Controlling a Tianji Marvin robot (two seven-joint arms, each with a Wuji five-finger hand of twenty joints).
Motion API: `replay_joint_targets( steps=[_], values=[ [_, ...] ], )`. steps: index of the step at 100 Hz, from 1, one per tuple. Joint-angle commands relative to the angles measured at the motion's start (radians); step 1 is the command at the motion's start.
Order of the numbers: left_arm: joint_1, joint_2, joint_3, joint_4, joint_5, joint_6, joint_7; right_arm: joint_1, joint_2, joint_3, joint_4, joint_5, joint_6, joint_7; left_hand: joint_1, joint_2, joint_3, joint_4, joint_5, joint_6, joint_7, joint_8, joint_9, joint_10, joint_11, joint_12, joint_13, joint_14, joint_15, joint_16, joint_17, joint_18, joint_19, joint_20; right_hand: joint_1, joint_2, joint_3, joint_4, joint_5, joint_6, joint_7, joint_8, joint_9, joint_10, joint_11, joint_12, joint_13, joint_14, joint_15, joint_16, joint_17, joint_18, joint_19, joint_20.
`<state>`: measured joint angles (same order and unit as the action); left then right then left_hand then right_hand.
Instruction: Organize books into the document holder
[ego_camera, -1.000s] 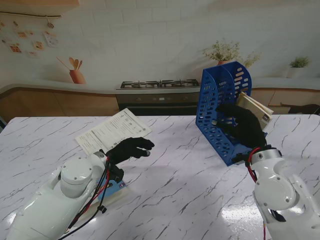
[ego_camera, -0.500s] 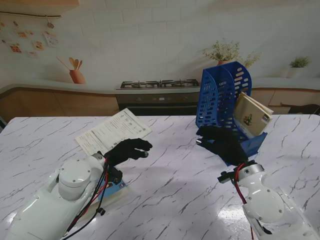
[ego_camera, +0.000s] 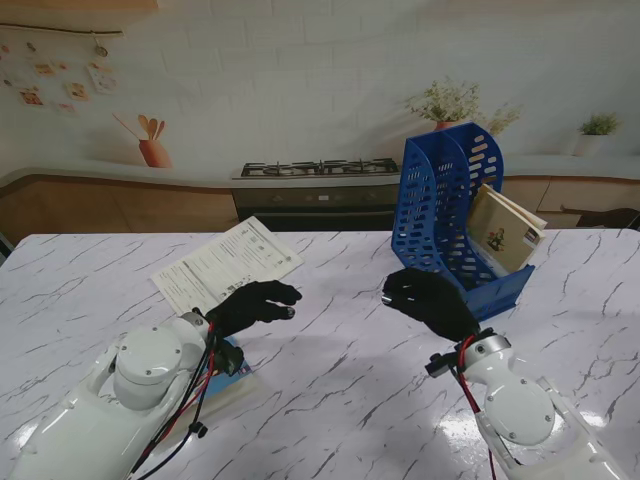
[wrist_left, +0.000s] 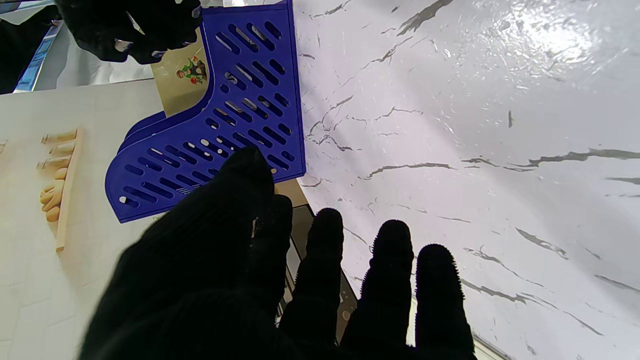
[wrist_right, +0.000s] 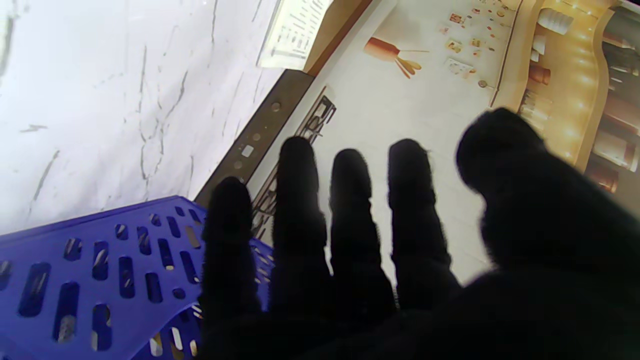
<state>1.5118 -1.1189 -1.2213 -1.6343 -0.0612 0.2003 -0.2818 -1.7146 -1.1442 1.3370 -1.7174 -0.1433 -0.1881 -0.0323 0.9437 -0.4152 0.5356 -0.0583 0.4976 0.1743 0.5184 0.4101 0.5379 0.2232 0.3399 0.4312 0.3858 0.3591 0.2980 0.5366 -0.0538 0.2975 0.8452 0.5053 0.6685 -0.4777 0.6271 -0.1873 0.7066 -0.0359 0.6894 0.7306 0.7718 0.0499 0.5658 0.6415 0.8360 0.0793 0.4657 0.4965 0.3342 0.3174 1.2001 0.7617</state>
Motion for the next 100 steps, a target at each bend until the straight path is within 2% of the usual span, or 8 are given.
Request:
replay_joint_targets(
  steps=[1, 40, 53, 62, 65, 68, 86, 100],
  values=[
    [0.032, 0.005, -0.015, -0.034, 0.015, -0.026, -0.008, -0.005, -0.007, -0.005, 0.008, 0.005, 0.004, 0.003, -0.027, 0.02, -0.021, 0.019, 0.011, -0.027, 0.015, 0.002, 0.019, -0.031, 0.002, 0.001, 0.013, -0.035, 0.007, -0.006, -0.005, -0.007, 0.023, 0.015, 0.008, -0.013, 0.015, -0.029, -0.042, -0.031, 0.015, -0.013, -0.001, -0.005, 0.012, 0.011, 0.006, -0.001, 0.017, 0.021, -0.013, 0.139, 0.013, 0.01],
    [0.224, 0.024, -0.172, -0.205, 0.13, 0.024, -0.002, 0.0, -0.004, -0.009, 0.024, 0.015, 0.011, 0.021, -0.039, 0.044, -0.041, 0.017, 0.019, -0.022, 0.022, 0.007, 0.026, -0.031, 0.003, 0.001, 0.018, -0.052, 0.002, -0.015, -0.008, -0.015, 0.012, 0.003, 0.015, 0.022, -0.026, -0.012, -0.041, -0.024, -0.022, -0.022, -0.005, -0.013, -0.03, -0.022, -0.004, -0.009, -0.037, -0.013, -0.044, 0.135, -0.038, -0.02],
    [0.291, 0.026, -0.222, -0.245, 0.171, 0.048, 0.003, 0.005, -0.004, -0.015, 0.031, 0.022, 0.015, 0.027, -0.034, 0.052, -0.051, 0.018, 0.052, 0.004, 0.032, 0.009, 0.057, -0.033, 0.017, 0.005, 0.048, -0.069, 0.007, -0.029, 0.028, -0.066, 0.026, -0.01, 0.016, 0.028, -0.034, -0.011, -0.036, -0.022, -0.023, -0.026, 0.001, -0.011, -0.031, -0.027, 0.002, -0.009, -0.043, -0.017, -0.051, 0.133, -0.051, -0.029],
    [0.335, 0.027, -0.248, -0.27, 0.215, 0.069, 0.009, 0.008, -0.004, -0.017, 0.034, 0.026, 0.019, 0.028, 0.001, 0.042, -0.087, -0.01, 0.087, 0.005, 0.054, 0.014, 0.096, -0.031, 0.02, -0.006, 0.078, -0.072, 0.035, -0.052, 0.054, -0.087, 0.072, -0.025, 0.016, 0.032, -0.037, -0.012, -0.034, -0.025, -0.02, -0.027, 0.006, -0.011, -0.026, -0.027, 0.008, -0.01, -0.041, -0.017, -0.049, 0.13, -0.049, -0.031],
    [0.347, 0.027, -0.255, -0.276, 0.23, 0.075, 0.013, 0.01, -0.005, -0.018, 0.035, 0.028, 0.021, 0.029, 0.001, 0.05, -0.095, -0.014, 0.095, 0.005, 0.057, 0.013, 0.107, -0.027, 0.022, -0.007, 0.087, -0.072, 0.041, -0.053, 0.062, -0.09, 0.079, -0.024, 0.017, 0.033, -0.039, -0.012, -0.033, -0.025, -0.018, -0.028, 0.007, -0.011, -0.024, -0.028, 0.01, -0.01, -0.04, -0.016, -0.048, 0.13, -0.048, -0.032],
    [0.36, 0.027, -0.261, -0.282, 0.244, 0.084, 0.019, 0.01, -0.005, -0.02, 0.036, 0.03, 0.022, 0.029, 0.027, 0.064, -0.147, -0.01, 0.107, 0.005, 0.067, 0.005, 0.122, -0.024, 0.024, -0.016, 0.093, -0.07, 0.056, -0.067, 0.066, -0.092, 0.09, -0.026, 0.016, 0.034, -0.04, -0.012, -0.033, -0.025, -0.018, -0.029, 0.009, -0.011, -0.023, -0.028, 0.011, -0.01, -0.038, -0.016, -0.047, 0.13, -0.047, -0.032],
    [0.425, 0.026, -0.289, -0.308, 0.327, 0.123, 0.044, 0.009, -0.005, -0.023, 0.035, 0.042, 0.025, 0.035, 0.065, 0.075, -0.193, -0.017, 0.151, -0.004, 0.105, -0.009, 0.171, -0.023, 0.036, -0.023, 0.122, -0.064, 0.089, -0.073, 0.078, -0.072, 0.117, -0.016, 0.009, 0.044, -0.044, -0.014, -0.022, -0.028, -0.011, -0.037, 0.025, -0.009, -0.016, -0.031, 0.025, -0.005, -0.025, -0.012, -0.044, 0.137, -0.038, -0.036],
    [0.469, 0.025, -0.298, -0.323, 0.398, 0.168, 0.064, 0.005, -0.004, -0.022, 0.031, 0.049, 0.026, 0.038, 0.095, 0.117, -0.273, -0.009, 0.21, -0.007, 0.175, -0.034, 0.255, -0.006, 0.061, -0.022, 0.191, -0.028, 0.139, -0.064, 0.12, -0.024, 0.178, 0.014, 0.0, 0.053, -0.047, -0.017, -0.012, -0.031, -0.005, -0.043, 0.04, -0.007, -0.014, -0.033, 0.036, 0.0, -0.018, -0.011, -0.044, 0.143, -0.036, -0.039]
  ],
)
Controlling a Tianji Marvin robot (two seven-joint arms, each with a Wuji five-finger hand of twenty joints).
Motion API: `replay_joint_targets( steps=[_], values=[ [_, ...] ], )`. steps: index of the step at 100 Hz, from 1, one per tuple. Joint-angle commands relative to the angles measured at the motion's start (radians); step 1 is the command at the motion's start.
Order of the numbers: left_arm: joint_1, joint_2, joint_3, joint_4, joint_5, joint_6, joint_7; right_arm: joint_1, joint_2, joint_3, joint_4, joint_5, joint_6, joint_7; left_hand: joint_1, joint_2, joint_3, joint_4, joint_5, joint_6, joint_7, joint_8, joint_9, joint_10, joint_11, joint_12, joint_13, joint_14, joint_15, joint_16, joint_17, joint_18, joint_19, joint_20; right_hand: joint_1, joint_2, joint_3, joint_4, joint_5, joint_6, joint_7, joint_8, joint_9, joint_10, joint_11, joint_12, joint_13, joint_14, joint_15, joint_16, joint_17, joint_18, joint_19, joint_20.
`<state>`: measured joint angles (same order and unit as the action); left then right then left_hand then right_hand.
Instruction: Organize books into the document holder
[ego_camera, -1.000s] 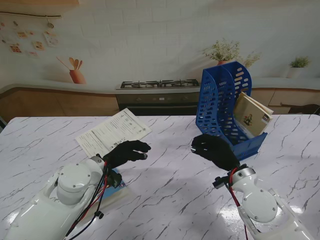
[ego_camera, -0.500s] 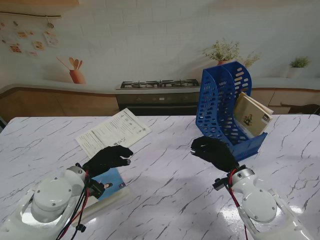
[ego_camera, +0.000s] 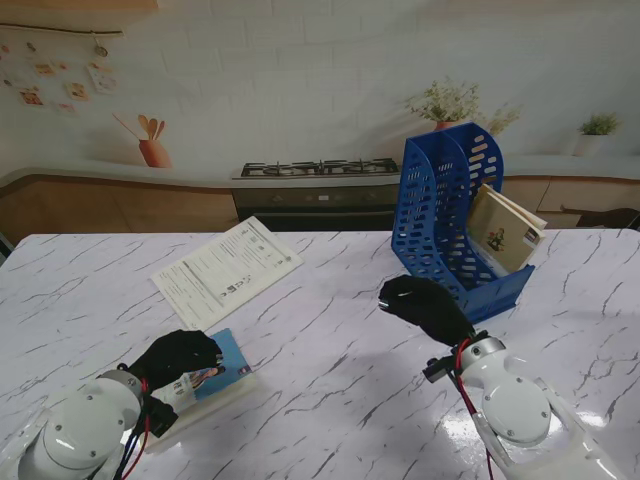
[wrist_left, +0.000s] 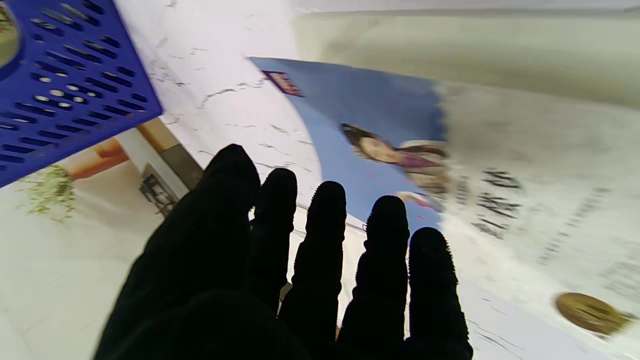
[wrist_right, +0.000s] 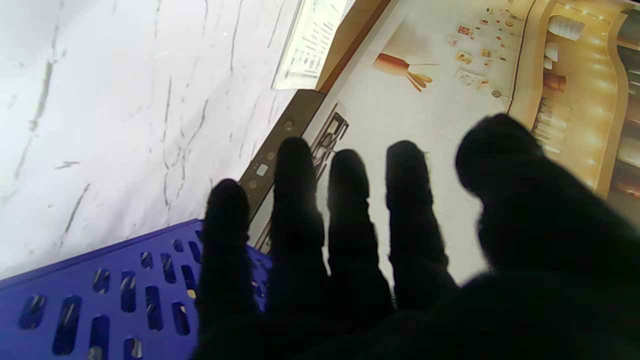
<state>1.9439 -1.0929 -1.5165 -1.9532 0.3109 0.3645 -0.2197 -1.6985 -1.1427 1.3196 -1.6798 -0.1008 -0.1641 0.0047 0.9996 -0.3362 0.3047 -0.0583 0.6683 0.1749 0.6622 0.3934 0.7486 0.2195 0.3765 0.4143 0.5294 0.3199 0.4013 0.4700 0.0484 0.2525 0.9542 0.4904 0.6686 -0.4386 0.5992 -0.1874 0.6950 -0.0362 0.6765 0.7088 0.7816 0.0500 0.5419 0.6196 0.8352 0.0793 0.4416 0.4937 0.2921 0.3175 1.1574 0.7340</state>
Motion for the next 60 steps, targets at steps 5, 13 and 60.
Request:
replay_joint_targets(
  steps=[5, 13, 60],
  values=[
    [0.051, -0.001, -0.003, -0.008, 0.055, 0.02, 0.007, -0.011, -0.006, -0.004, -0.006, 0.009, 0.0, 0.003, 0.047, 0.052, -0.063, -0.007, 0.066, -0.009, 0.065, -0.027, 0.086, 0.004, 0.037, -0.004, 0.084, 0.025, 0.061, 0.009, 0.044, 0.039, 0.101, 0.046, -0.003, 0.017, -0.02, -0.018, 0.001, -0.03, 0.008, -0.024, 0.033, -0.008, 0.008, -0.013, 0.039, 0.003, 0.007, -0.008, -0.004, 0.145, 0.007, -0.013],
    [0.064, 0.0, 0.001, -0.004, 0.099, 0.039, 0.013, -0.011, -0.005, -0.004, -0.005, 0.014, -0.003, 0.007, 0.059, 0.069, -0.086, -0.002, 0.092, -0.012, 0.104, -0.051, 0.125, 0.009, 0.046, -0.006, 0.116, 0.036, 0.086, 0.01, 0.067, 0.059, 0.125, 0.064, -0.006, 0.02, -0.022, -0.019, 0.004, -0.031, 0.009, -0.027, 0.037, -0.005, 0.006, -0.014, 0.042, 0.004, 0.009, -0.007, -0.008, 0.148, 0.005, -0.017],
    [0.022, 0.028, 0.061, 0.075, 0.093, 0.083, -0.094, -0.008, -0.003, -0.006, -0.001, 0.034, -0.019, 0.024, 0.099, 0.127, -0.08, -0.016, 0.142, 0.023, 0.108, -0.097, 0.184, 0.04, 0.048, -0.044, 0.164, 0.072, 0.138, -0.01, 0.109, 0.145, 0.123, 0.074, 0.003, 0.048, -0.052, -0.01, -0.009, -0.02, -0.002, -0.035, 0.024, -0.002, -0.014, -0.017, 0.026, 0.005, -0.008, -0.009, -0.039, 0.15, -0.023, -0.039]
  ],
)
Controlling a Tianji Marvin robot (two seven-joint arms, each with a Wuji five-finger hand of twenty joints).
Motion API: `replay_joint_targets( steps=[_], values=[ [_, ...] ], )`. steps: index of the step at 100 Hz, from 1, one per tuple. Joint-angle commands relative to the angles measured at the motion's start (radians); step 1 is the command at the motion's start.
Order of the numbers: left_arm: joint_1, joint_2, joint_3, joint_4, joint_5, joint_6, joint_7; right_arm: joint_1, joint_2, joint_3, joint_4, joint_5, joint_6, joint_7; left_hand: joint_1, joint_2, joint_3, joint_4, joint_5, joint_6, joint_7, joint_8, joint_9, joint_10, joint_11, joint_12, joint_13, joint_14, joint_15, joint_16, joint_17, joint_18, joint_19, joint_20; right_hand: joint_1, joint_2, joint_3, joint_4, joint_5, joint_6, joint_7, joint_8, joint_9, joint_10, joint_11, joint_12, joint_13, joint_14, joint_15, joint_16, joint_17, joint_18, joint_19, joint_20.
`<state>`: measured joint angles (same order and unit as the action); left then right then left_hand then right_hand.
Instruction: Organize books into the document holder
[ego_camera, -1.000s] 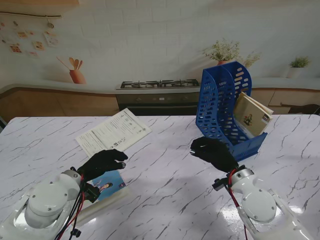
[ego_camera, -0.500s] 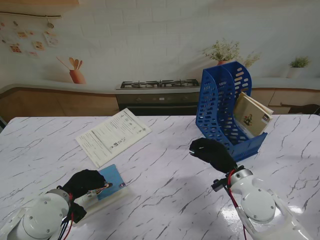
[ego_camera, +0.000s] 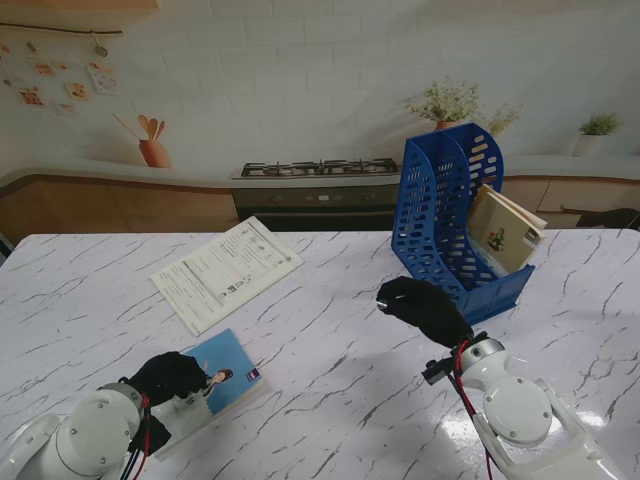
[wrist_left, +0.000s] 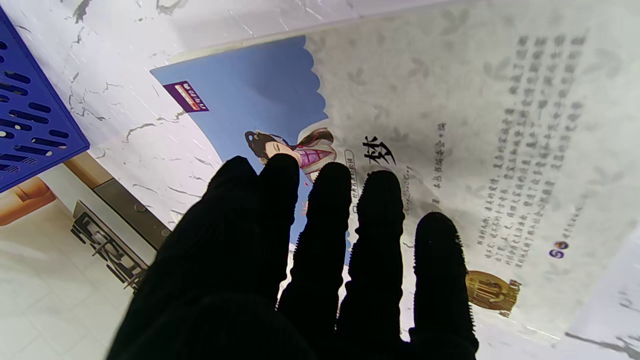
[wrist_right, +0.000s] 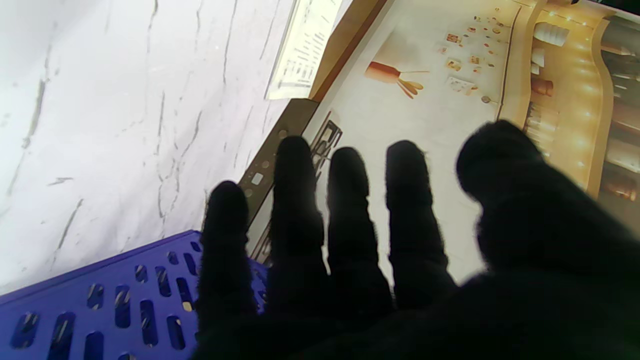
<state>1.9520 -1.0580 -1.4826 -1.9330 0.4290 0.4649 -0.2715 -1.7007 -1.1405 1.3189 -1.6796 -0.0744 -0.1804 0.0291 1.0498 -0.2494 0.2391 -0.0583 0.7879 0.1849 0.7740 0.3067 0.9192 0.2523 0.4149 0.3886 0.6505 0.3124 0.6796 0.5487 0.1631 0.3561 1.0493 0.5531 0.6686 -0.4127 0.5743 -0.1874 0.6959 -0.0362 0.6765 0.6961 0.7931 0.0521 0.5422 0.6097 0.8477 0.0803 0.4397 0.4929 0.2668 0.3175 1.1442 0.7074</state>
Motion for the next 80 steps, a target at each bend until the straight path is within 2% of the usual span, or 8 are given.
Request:
replay_joint_targets(
  steps=[1, 10, 18, 29, 62, 74, 80],
  values=[
    [0.013, -0.007, 0.029, 0.057, -0.03, -0.018, -0.041, -0.006, -0.005, -0.006, -0.001, 0.008, -0.003, 0.0, 0.049, 0.04, -0.014, -0.016, 0.022, 0.014, -0.004, -0.01, 0.013, 0.009, 0.01, -0.019, 0.042, 0.08, -0.14, -0.089, -0.006, 0.043, 0.027, 0.01, 0.004, 0.023, -0.029, -0.009, -0.01, -0.018, -0.003, -0.023, 0.012, -0.004, -0.014, -0.007, 0.014, 0.004, -0.006, -0.008, -0.014, 0.15, -0.011, -0.012],
    [0.001, -0.009, 0.038, 0.075, -0.063, -0.021, -0.039, -0.006, -0.004, -0.006, -0.002, 0.012, -0.001, 0.003, 0.05, 0.037, -0.013, -0.016, 0.025, 0.017, -0.006, -0.011, 0.013, 0.012, 0.011, -0.021, 0.04, 0.084, -0.139, -0.092, -0.01, 0.04, 0.019, 0.008, 0.009, 0.028, -0.038, -0.006, -0.01, -0.016, -0.006, -0.022, 0.009, -0.003, -0.015, -0.006, 0.01, 0.004, -0.008, -0.008, -0.017, 0.149, -0.014, -0.015],
    [-0.012, -0.009, 0.05, 0.09, -0.071, -0.034, -0.041, -0.007, -0.003, -0.004, -0.005, 0.014, 0.001, 0.01, 0.049, 0.037, -0.012, -0.016, 0.027, 0.02, -0.008, -0.011, 0.014, 0.013, 0.014, -0.023, 0.039, 0.081, -0.134, -0.094, -0.022, -0.005, 0.019, 0.008, 0.014, 0.031, -0.046, -0.004, -0.01, -0.015, -0.007, -0.021, 0.006, -0.003, -0.015, -0.005, 0.008, 0.002, -0.009, -0.008, -0.018, 0.147, -0.015, -0.016],
    [-0.041, -0.005, 0.074, 0.111, -0.081, -0.056, -0.056, -0.007, -0.003, -0.004, -0.006, 0.015, 0.003, 0.011, 0.047, 0.038, -0.01, -0.017, 0.03, 0.023, -0.006, -0.008, 0.021, 0.017, 0.018, -0.025, 0.046, 0.077, -0.127, -0.094, -0.019, -0.023, 0.028, 0.012, 0.017, 0.034, -0.056, -0.002, -0.009, -0.013, -0.008, -0.019, 0.006, -0.004, -0.012, -0.004, 0.008, 0.003, -0.007, -0.006, -0.018, 0.146, -0.016, -0.017],
    [-0.094, 0.002, 0.123, 0.146, -0.119, -0.097, -0.091, -0.01, -0.001, 0.004, -0.011, 0.017, 0.007, 0.02, 0.037, 0.039, -0.001, -0.021, 0.046, 0.036, 0.007, -0.002, 0.047, 0.029, 0.033, -0.028, 0.065, 0.077, -0.105, -0.097, -0.012, -0.04, 0.06, 0.026, 0.017, 0.03, -0.065, 0.001, 0.005, -0.018, -0.007, -0.02, 0.02, -0.005, -0.006, -0.005, 0.021, 0.006, 0.005, -0.004, -0.008, 0.151, -0.005, -0.016],
    [-0.096, 0.001, 0.128, 0.148, -0.111, -0.109, -0.086, -0.014, -0.001, 0.008, -0.016, 0.019, 0.012, 0.022, 0.023, 0.052, -0.005, -0.018, 0.018, 0.007, 0.004, 0.001, 0.017, 0.002, 0.029, -0.028, 0.044, 0.063, -0.109, -0.101, -0.036, -0.041, 0.043, 0.02, 0.013, 0.027, -0.061, -0.001, 0.009, -0.023, -0.005, -0.02, 0.026, -0.004, -0.007, -0.006, 0.026, 0.009, 0.006, -0.004, -0.006, 0.157, -0.002, -0.016],
    [-0.081, -0.009, 0.117, 0.136, -0.122, -0.11, -0.046, -0.015, -0.001, 0.009, -0.018, 0.02, 0.015, 0.023, 0.012, 0.054, -0.016, -0.012, -0.016, -0.015, 0.005, 0.011, -0.02, -0.019, 0.027, -0.02, 0.015, 0.065, -0.121, -0.099, -0.061, -0.037, 0.023, 0.011, 0.011, 0.026, -0.058, -0.001, 0.01, -0.024, -0.006, -0.021, 0.028, -0.005, -0.008, -0.007, 0.027, 0.009, 0.006, -0.005, -0.007, 0.158, -0.001, -0.017]
  ],
)
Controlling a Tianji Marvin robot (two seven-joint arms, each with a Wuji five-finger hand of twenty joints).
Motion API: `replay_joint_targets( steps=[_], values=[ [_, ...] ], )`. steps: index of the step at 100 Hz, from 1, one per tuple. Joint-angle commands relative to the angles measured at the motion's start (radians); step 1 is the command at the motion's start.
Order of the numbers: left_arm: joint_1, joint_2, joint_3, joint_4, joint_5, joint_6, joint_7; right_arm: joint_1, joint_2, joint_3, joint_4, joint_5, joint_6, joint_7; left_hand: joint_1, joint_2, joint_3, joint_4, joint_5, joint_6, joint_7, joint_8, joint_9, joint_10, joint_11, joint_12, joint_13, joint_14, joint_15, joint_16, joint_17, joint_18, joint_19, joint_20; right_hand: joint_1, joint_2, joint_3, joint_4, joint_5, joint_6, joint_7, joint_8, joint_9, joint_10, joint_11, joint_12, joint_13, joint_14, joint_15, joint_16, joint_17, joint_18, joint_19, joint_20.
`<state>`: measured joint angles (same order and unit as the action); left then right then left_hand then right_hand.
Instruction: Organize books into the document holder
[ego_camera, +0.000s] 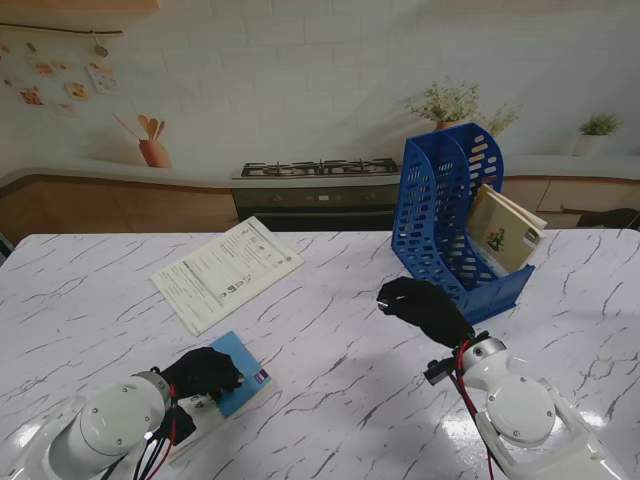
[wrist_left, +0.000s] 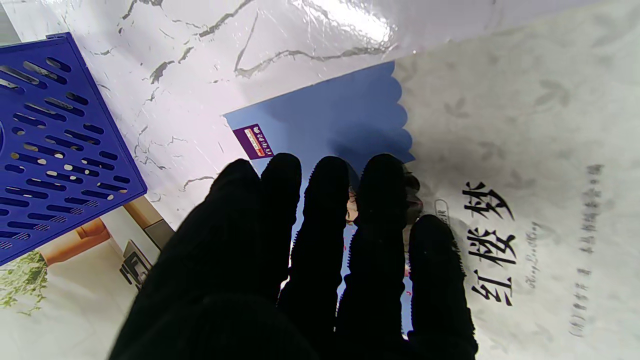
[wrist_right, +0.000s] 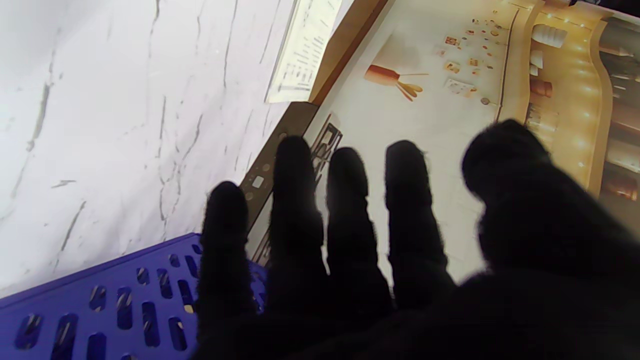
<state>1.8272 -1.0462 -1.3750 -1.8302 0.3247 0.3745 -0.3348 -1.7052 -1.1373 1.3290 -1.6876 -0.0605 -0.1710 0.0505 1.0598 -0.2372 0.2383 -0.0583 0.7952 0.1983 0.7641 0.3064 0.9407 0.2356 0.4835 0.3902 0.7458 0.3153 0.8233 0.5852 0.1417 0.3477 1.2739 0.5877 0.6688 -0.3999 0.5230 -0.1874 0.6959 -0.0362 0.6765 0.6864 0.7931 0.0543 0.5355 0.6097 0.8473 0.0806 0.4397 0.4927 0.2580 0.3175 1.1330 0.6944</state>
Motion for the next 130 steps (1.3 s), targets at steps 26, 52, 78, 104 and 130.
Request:
replay_joint_targets(
  steps=[26, 52, 78, 104, 130],
  values=[
    [0.175, -0.047, -0.105, -0.098, 0.051, 0.033, 0.132, -0.006, -0.003, -0.004, -0.009, 0.016, 0.01, 0.008, 0.004, 0.023, -0.083, -0.006, -0.111, -0.06, -0.04, 0.022, -0.145, -0.039, -0.083, -0.009, -0.185, 0.043, -0.338, -0.115, -0.108, -0.037, -0.277, -0.065, 0.006, 0.016, 0.001, -0.001, 0.004, -0.023, -0.01, -0.014, 0.024, -0.006, -0.011, -0.009, 0.025, 0.009, 0.0, -0.006, -0.001, 0.164, 0.009, -0.007],
    [0.242, -0.064, -0.171, -0.144, 0.08, 0.101, 0.193, -0.003, -0.002, -0.005, -0.01, 0.023, 0.013, 0.018, 0.006, 0.016, -0.106, -0.001, -0.11, -0.068, -0.05, 0.034, -0.155, -0.05, -0.089, 0.004, -0.233, 0.033, -0.386, -0.107, -0.16, -0.039, -0.341, -0.102, 0.011, 0.03, -0.012, 0.003, -0.007, -0.016, -0.02, -0.013, 0.009, -0.004, -0.017, -0.008, 0.014, 0.008, -0.009, -0.006, -0.01, 0.171, -0.005, -0.014],
    [0.267, -0.07, -0.191, -0.159, 0.099, 0.18, 0.212, -0.001, -0.001, -0.008, -0.01, 0.035, 0.016, 0.027, 0.013, 0.007, -0.128, 0.0, -0.042, -0.069, -0.015, 0.032, -0.075, -0.038, -0.069, 0.02, -0.129, 0.032, -0.352, -0.077, -0.074, 0.139, -0.317, -0.094, 0.024, 0.038, -0.037, 0.009, -0.01, -0.011, -0.026, -0.009, 0.0, -0.003, -0.013, -0.005, 0.008, 0.006, -0.011, -0.005, -0.015, 0.18, -0.017, -0.02],
    [0.237, -0.048, -0.17, -0.104, 0.083, 0.167, 0.123, 0.006, -0.002, -0.013, -0.004, 0.048, 0.011, 0.031, 0.023, -0.019, -0.105, 0.005, 0.037, -0.048, 0.051, 0.003, 0.029, -0.003, -0.035, 0.025, -0.013, 0.063, -0.249, -0.051, 0.068, 0.014, -0.154, -0.009, 0.026, 0.033, -0.044, 0.011, 0.001, -0.014, -0.027, -0.009, 0.009, -0.003, -0.009, -0.006, 0.019, 0.008, -0.002, -0.002, -0.007, 0.179, -0.013, -0.021],
    [0.19, -0.024, -0.135, -0.053, 0.065, 0.13, 0.029, 0.006, -0.002, -0.01, -0.007, 0.057, 0.016, 0.035, -0.009, -0.065, -0.015, -0.007, 0.096, -0.035, 0.076, -0.033, 0.101, 0.013, -0.023, 0.008, 0.056, 0.062, -0.193, -0.064, 0.145, -0.016, -0.096, 0.016, 0.015, 0.023, -0.029, 0.008, 0.012, -0.02, -0.026, -0.012, 0.022, -0.002, -0.012, -0.009, 0.029, 0.012, 0.004, -0.002, -0.002, 0.186, -0.003, -0.021]
  ],
)
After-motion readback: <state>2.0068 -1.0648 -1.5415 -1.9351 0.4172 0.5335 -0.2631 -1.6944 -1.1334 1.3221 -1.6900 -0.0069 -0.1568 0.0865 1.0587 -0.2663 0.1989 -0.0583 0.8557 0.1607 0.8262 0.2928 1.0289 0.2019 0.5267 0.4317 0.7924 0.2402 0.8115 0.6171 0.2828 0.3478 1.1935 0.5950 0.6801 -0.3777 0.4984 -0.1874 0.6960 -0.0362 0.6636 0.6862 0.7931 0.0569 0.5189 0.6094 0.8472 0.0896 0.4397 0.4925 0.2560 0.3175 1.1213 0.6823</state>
